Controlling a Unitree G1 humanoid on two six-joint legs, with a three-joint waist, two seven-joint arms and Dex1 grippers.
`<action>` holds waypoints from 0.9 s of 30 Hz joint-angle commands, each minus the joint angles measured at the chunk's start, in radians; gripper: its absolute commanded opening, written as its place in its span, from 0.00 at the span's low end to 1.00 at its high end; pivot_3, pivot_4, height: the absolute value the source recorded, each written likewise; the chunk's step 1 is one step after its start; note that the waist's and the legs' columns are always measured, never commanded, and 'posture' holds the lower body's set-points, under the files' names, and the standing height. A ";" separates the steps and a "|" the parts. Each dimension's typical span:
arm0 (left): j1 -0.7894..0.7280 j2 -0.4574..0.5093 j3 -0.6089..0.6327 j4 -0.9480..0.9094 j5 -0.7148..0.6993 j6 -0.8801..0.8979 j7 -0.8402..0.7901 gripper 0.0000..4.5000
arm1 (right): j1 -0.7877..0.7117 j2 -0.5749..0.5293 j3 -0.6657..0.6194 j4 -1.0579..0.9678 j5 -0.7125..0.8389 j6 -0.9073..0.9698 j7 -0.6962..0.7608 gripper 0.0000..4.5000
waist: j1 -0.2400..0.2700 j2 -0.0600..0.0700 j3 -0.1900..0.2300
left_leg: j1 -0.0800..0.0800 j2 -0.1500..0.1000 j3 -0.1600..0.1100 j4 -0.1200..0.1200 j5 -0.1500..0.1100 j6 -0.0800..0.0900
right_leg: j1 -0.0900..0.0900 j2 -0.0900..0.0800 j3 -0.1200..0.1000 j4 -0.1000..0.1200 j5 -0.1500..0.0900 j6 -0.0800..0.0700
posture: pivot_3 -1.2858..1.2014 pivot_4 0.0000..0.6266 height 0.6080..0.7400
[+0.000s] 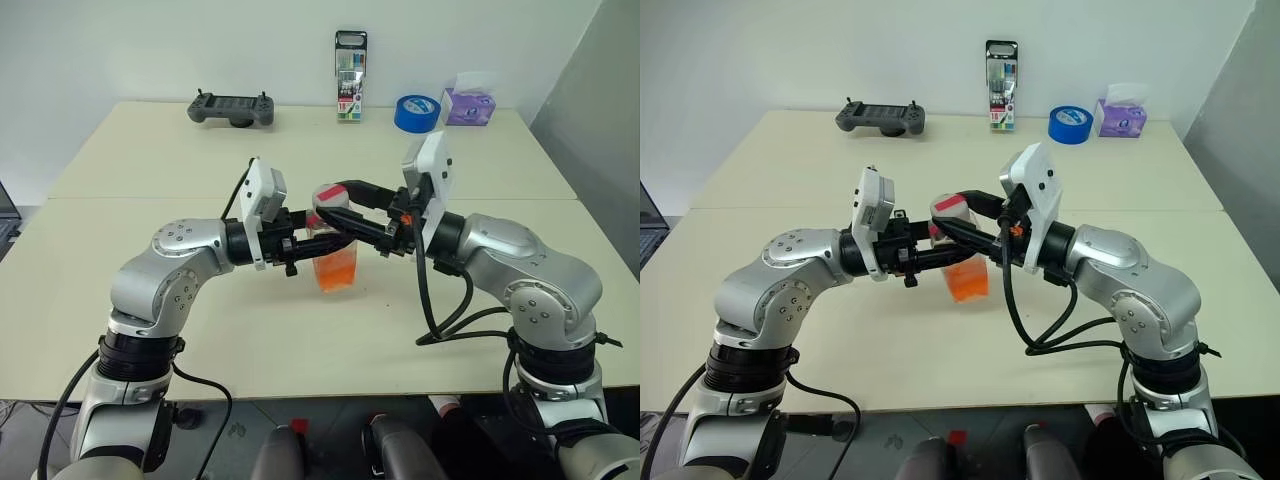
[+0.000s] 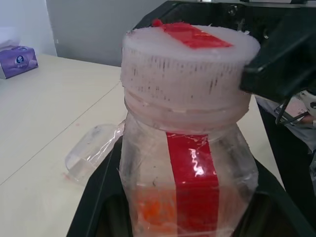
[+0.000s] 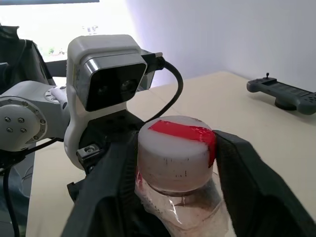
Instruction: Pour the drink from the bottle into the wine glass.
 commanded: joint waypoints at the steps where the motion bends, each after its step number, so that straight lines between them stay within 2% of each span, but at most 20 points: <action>1: -0.025 0.012 0.016 -0.025 0.001 -0.022 0.003 0.40 | -0.012 -0.008 -0.007 -0.017 0.006 -0.033 0.022 0.41 | 0.000 0.000 0.000 | 0.000 0.000 0.000 0.000 0.000 0.000 | 0.000 0.000 0.000 0.000 0.000 0.000 | 0.52 0.24 1.00; 5: -0.019 0.011 0.015 -0.032 -0.007 -0.017 0.000 0.40 | -0.035 -0.037 -0.022 0.028 0.020 -0.053 0.087 0.41 | 0.000 0.000 0.000 | 0.000 0.000 0.000 0.000 0.000 0.000 | 0.000 0.000 0.000 0.000 0.000 0.000 | 0.52 0.24 1.00; 6: -0.020 0.010 0.013 -0.034 -0.014 -0.012 -0.006 0.40 | -0.051 -0.060 -0.026 0.063 0.026 -0.068 0.143 0.41 | 0.000 0.000 0.000 | 0.000 0.000 0.000 0.000 0.000 0.000 | 0.000 0.000 0.000 0.000 0.000 0.000 | 0.52 0.24 1.00; 8: -0.019 0.011 0.010 -0.048 -0.044 0.007 -0.028 0.40 | -0.098 -0.134 -0.020 0.168 0.040 -0.116 0.344 0.41 | 0.000 0.000 0.000 | 0.000 0.000 0.000 0.000 0.000 0.000 | 0.000 0.000 0.000 0.000 0.000 0.000 | 0.52 0.24 1.00; 11: -0.022 0.020 0.002 -0.058 -0.076 0.023 -0.066 0.40 | -0.165 -0.225 0.061 0.339 -0.028 -0.220 0.598 0.41 | 0.000 0.000 0.000 | 0.000 -0.001 0.000 0.001 0.000 0.000 | 0.001 0.000 -0.001 -0.001 0.000 0.000 | 0.52 0.24 1.00; 15: -0.032 0.020 -0.008 -0.052 -0.072 0.021 -0.084 0.40 | -0.215 -0.251 0.114 0.465 -0.078 -0.284 0.719 0.41 | 0.000 0.000 0.000 | 0.001 0.000 0.000 0.001 0.000 0.001 | 0.001 0.001 -0.001 -0.001 0.000 0.000 | 0.52 0.24 1.00; 18: -0.037 0.016 -0.012 -0.039 -0.057 0.008 -0.077 0.40 | -0.192 -0.289 0.082 0.455 -0.056 -0.255 0.727 0.64 | 0.000 0.001 0.001 | 0.000 0.001 -0.001 0.001 -0.001 0.001 | 0.001 0.001 -0.002 -0.001 0.000 0.000 | 0.52 0.24 1.00; 22: -0.035 0.022 -0.004 -0.022 -0.044 -0.006 -0.066 0.40 | -0.106 -0.366 -0.009 0.335 -0.004 -0.159 0.644 0.96 | 0.005 0.001 0.001 | -0.001 0.000 -0.001 0.003 -0.001 0.001 | 0.002 -0.001 -0.002 -0.001 0.000 0.000 | 0.52 0.24 1.00; 23: -0.031 0.025 -0.001 -0.022 -0.041 -0.007 -0.063 0.40 | -0.076 -0.382 -0.034 0.287 0.016 -0.130 0.620 1.00 | 0.005 0.001 0.001 | -0.001 0.000 -0.001 0.003 -0.001 0.001 | 0.002 -0.001 -0.001 -0.001 0.000 0.000 | 0.52 0.24 1.00; 25: -0.024 0.028 0.003 -0.021 -0.040 -0.010 -0.059 0.40 | -0.011 -0.396 -0.090 0.176 0.074 -0.060 0.550 1.00 | 0.004 0.001 0.001 | -0.001 0.000 -0.001 0.003 -0.001 0.001 | 0.002 -0.001 -0.001 0.000 0.000 0.000 | 0.52 0.24 1.00; 27: -0.022 0.025 0.003 -0.017 -0.035 -0.014 -0.056 0.40 | 0.033 -0.363 -0.124 0.074 0.115 -0.013 0.442 1.00 | 0.003 0.001 0.001 | -0.001 0.000 -0.001 0.003 -0.001 0.001 | 0.002 -0.001 -0.001 0.000 0.000 0.000 | 0.52 0.24 1.00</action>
